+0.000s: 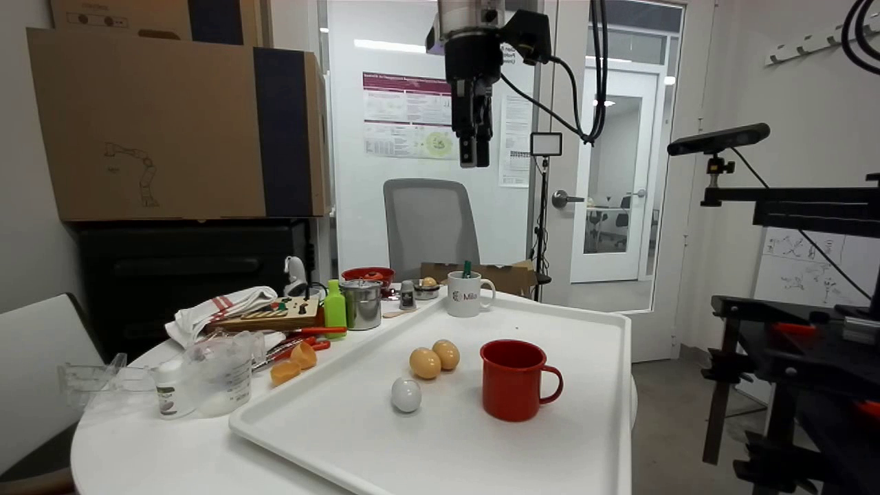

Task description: Put the right brown egg in the red cup

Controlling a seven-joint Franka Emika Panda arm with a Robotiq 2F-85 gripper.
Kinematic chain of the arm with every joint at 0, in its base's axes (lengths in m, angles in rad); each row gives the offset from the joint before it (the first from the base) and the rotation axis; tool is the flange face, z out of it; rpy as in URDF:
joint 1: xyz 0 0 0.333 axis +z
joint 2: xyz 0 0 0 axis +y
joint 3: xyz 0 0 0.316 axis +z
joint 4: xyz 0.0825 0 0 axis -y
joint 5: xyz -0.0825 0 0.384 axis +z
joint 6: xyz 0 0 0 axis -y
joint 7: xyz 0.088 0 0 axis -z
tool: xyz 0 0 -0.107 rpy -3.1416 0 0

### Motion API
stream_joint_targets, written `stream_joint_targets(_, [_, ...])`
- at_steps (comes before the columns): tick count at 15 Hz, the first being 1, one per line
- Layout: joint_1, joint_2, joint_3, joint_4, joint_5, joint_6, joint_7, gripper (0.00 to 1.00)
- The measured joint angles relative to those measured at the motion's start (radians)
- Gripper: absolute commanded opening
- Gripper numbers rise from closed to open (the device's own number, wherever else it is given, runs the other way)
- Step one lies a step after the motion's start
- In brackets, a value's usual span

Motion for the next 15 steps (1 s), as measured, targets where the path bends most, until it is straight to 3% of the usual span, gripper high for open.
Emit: stream_joint_targets(15, [-0.002,0.060,-0.019,0.018,-0.026,0.022,0.038,1.00])
